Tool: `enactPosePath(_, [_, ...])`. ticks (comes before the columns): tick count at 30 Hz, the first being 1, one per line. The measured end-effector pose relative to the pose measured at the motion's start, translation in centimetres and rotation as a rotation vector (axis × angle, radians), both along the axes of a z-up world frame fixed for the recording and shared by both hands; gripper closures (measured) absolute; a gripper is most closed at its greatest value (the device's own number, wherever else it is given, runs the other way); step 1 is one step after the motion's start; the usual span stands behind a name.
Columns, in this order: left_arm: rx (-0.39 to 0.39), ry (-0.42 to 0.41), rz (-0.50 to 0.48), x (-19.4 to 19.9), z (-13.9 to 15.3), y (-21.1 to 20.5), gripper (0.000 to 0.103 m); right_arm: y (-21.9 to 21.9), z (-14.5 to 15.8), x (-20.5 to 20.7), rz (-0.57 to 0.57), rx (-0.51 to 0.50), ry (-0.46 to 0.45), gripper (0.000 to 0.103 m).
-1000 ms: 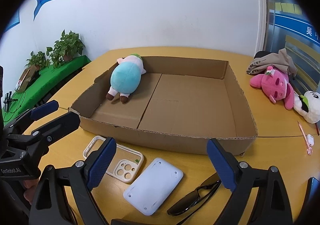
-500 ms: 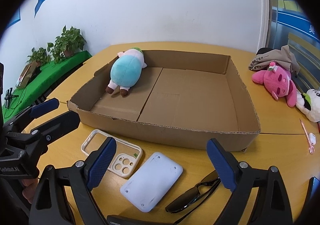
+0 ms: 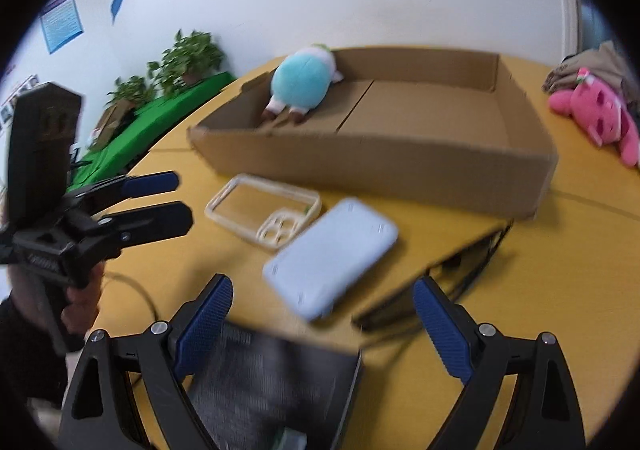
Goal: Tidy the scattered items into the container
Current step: 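Close both grippers on the black UGREEN box, then carry the black box with both grippers over the cardboard box and lower it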
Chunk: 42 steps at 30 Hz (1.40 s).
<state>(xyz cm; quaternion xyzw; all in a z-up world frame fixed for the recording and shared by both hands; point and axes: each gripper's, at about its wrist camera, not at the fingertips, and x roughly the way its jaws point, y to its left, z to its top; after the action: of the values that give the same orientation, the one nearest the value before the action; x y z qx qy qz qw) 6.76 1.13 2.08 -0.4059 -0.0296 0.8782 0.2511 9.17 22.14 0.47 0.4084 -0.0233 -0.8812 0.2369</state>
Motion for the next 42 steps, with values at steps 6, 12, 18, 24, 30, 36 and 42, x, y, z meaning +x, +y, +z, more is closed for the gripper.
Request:
enactPosePath(6, [0.048,-0.124,-0.196,1.3,-2.6,2.5,0.000,-0.4,-1.6,5.1,0.214,0.060,-0.037,0.010])
enactPosePath(12, [0.051,-0.172,-0.305,1.3,-4.0,4.9,0.006,-2.1,-4.0,6.9,0.309,0.183,-0.059,0.010])
enactPosePath(18, [0.126,-0.243,-0.355,0.3,-5.1,5.2,0.017,-2.5,-4.9,5.9,0.274,0.176,-0.068,0.010])
enactPosePath(24, [0.120,-0.225,-0.343,0.6,-5.0,4.8,0.017,-2.7,-5.0,5.9,0.261,0.169,-0.048,0.011])
enactPosePath(30, [0.085,-0.178,-0.300,1.1,-4.3,4.4,0.020,-3.2,-4.7,6.7,0.238,0.112,-0.031,0.019])
enactPosePath(36, [0.071,-0.086,-0.276,1.0,-1.1,3.1,0.029,-4.0,-3.0,6.0,0.239,0.072,0.018,0.021])
enactPosePath(42, [0.087,-0.010,-0.274,0.1,1.9,2.4,0.029,-3.6,-0.1,5.3,0.236,0.066,0.111,0.021])
